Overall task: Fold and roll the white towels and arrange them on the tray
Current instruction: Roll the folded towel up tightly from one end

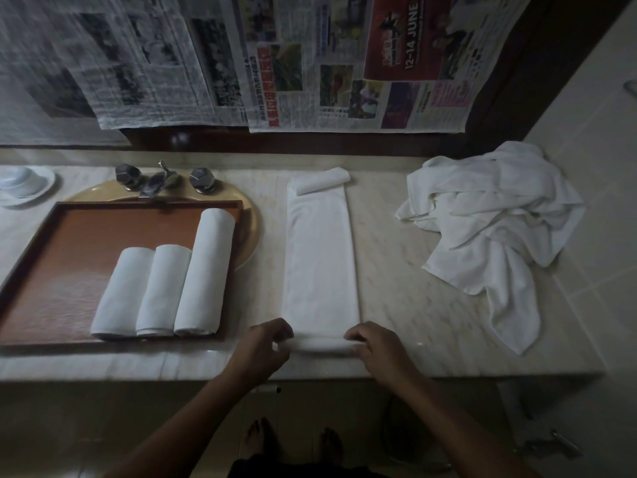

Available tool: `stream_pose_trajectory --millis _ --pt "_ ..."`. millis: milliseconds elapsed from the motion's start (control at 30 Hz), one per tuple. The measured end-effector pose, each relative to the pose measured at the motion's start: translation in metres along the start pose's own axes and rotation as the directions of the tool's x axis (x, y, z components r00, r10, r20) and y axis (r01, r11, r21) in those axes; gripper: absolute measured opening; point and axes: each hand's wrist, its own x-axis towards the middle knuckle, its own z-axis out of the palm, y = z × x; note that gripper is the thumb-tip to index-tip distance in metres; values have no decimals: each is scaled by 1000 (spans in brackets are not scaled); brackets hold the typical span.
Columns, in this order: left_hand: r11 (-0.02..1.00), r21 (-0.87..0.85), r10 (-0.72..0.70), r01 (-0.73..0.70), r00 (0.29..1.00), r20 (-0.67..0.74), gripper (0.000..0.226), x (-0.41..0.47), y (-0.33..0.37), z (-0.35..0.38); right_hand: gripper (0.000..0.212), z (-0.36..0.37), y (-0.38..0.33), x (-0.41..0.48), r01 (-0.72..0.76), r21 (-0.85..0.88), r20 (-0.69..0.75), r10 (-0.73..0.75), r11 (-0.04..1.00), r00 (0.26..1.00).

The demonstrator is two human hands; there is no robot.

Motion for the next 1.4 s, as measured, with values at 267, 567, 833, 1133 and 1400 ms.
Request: stream_pose_trajectory --millis 267,567,833,1133,1400 --pt "915 -270 -303 299 952 26 12 11 -1 -5 37 20 -8 3 106 -165 -159 -132 981 978" --pt "996 88 10 24 930 -368 19 -9 14 26 38 52 -19 -14 234 -433 -155 -328 871 932" --pt "802 545 294 -244 956 -6 90 -4 4 68 39 58 1 -3 259 -522 -92 -356 812 930" --pt "830 407 340 -381 925 171 77 -16 -30 30 54 38 14 -12 369 -349 16 -388 861 921" --pt "872 341 329 -351 936 122 34 -30 -22 30 29 25 9 -21 222 -225 0 -228 949 974"
